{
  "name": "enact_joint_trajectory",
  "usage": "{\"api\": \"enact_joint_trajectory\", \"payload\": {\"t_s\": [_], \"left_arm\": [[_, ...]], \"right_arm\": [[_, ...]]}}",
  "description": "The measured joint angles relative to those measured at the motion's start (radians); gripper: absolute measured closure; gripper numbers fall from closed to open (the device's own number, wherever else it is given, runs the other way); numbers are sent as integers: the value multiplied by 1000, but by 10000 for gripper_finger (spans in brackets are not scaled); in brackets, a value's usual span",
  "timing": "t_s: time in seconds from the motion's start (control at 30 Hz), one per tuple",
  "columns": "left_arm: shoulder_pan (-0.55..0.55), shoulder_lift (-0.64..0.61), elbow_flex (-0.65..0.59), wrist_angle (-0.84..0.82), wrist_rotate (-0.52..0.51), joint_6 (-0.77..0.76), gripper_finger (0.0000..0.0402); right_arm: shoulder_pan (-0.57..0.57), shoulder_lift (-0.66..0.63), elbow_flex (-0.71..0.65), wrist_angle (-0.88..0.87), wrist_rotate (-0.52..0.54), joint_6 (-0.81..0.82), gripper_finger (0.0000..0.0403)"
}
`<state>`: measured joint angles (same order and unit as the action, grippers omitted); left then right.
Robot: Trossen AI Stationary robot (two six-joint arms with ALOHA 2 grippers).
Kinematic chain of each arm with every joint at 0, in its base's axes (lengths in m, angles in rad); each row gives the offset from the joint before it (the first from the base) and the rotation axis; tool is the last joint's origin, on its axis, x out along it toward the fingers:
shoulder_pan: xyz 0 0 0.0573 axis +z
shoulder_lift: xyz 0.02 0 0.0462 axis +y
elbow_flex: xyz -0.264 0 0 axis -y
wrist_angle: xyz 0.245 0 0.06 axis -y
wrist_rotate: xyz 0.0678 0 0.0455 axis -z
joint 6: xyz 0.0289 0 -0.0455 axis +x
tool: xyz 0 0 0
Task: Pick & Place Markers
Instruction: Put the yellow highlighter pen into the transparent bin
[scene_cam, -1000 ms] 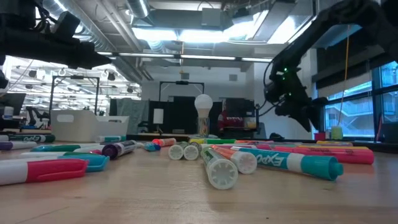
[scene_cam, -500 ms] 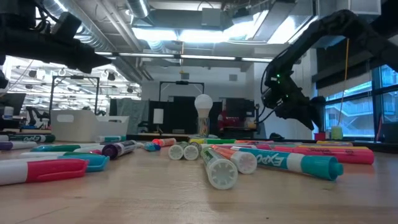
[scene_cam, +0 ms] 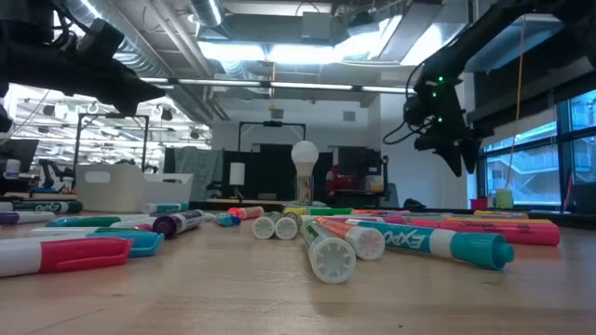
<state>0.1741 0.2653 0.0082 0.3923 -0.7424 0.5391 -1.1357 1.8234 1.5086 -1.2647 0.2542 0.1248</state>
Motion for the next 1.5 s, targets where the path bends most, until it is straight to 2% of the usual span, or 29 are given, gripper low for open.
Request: {"api": "enact_joint_trajectory", "payload": {"t_s": [0.17,0.3,0.43,0.57,0.67,0.73,0.83,1.0,1.23,1.5], "left_arm": [[0,0,0,-33,-4,8,395],[0,2,0,-39,-5,36,396],[0,2,0,-20,-5,63,396],[0,2,0,-22,-14,62,396],[0,2,0,-14,-18,62,396],[0,2,0,-7,-18,61,396],[0,2,0,-2,-19,57,396],[0,2,0,-8,-23,28,396],[0,3,0,-6,-26,50,396],[0,3,0,2,-25,48,396]], "right_arm": [[26,-39,-69,115,74,68,229],[33,-71,-139,268,123,30,228],[6,-38,-171,287,176,8,233],[14,-15,-134,253,183,12,238],[10,13,-119,240,46,-102,238],[4,35,-94,208,0,-153,239],[-2,94,-57,117,32,-211,239],[1,184,15,23,95,-185,239],[1,265,68,-69,92,-280,239],[2,291,71,-92,82,-369,239]]}}
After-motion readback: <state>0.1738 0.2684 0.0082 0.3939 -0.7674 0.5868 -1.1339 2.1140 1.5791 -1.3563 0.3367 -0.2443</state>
